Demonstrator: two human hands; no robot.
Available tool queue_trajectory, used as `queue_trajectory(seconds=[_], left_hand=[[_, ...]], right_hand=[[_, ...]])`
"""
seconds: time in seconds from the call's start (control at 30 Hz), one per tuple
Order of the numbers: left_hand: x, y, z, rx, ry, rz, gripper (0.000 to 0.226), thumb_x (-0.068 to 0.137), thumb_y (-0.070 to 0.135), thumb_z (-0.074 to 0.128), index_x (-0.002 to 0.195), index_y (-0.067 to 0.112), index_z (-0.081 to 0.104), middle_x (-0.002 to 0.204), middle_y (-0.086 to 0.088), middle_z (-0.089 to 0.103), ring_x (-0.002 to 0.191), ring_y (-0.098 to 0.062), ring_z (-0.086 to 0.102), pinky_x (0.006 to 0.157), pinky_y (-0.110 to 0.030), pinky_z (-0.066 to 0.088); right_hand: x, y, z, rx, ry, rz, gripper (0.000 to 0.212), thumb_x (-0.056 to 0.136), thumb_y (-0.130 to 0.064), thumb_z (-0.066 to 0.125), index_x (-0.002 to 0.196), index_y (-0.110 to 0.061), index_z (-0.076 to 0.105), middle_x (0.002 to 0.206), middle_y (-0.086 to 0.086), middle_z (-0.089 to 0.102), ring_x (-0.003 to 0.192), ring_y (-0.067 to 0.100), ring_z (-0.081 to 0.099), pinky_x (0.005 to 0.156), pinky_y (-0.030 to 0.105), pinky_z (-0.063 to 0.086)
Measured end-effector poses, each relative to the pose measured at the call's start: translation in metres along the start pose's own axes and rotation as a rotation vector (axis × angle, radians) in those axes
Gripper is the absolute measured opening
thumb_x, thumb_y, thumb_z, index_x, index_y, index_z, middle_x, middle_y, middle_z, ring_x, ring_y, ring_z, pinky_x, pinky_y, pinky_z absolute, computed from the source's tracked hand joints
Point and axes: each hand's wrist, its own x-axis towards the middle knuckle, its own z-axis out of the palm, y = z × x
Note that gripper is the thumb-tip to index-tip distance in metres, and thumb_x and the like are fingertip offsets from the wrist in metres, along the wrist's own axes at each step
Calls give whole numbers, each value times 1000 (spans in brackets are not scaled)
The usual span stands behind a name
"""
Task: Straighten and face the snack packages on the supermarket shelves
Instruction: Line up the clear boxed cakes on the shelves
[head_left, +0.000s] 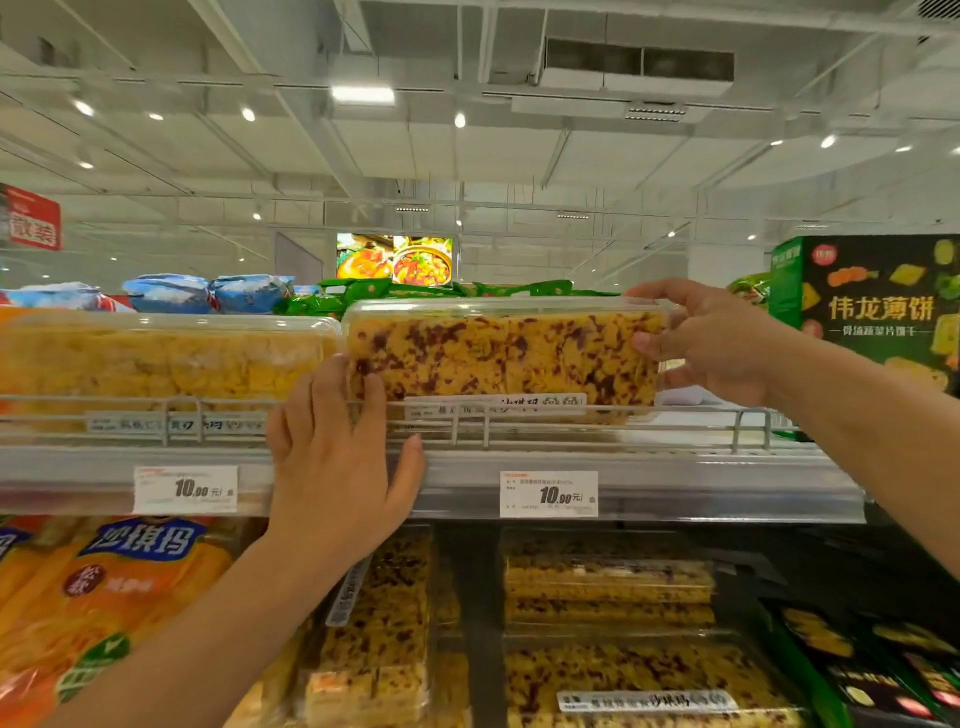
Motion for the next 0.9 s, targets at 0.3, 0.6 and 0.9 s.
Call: queue_trajectory(seconds=[0.3, 0.6, 0.9], left_hand=[[5, -2, 12, -78, 195, 240, 59, 89, 37, 41, 144, 17, 47, 156, -21, 27, 147, -38, 18, 117, -51, 10], [3, -4, 29, -60, 301, 309, 52, 97, 33, 32, 140, 14, 53, 154, -16, 37, 143, -33, 34, 111, -55, 30], [-9, -6, 29, -114, 330, 315, 48, 99, 31, 35, 141, 15, 52, 154, -15, 36, 144, -32, 30, 116, -47, 19]], right_hand=[[-8, 15, 10, -45, -8, 37, 51, 86, 7, 61, 120, -31, 60, 120, 5, 60, 102, 27, 66, 71, 41, 60], [-11, 16, 12, -105, -24, 21, 54, 86, 4, 62, 127, -30, 56, 120, -1, 60, 101, 24, 66, 68, 36, 60], [-35, 24, 31, -574, 257, -289, 69, 88, -13, 67, 146, -27, 32, 137, -5, 42, 122, 15, 47, 93, 29, 43]])
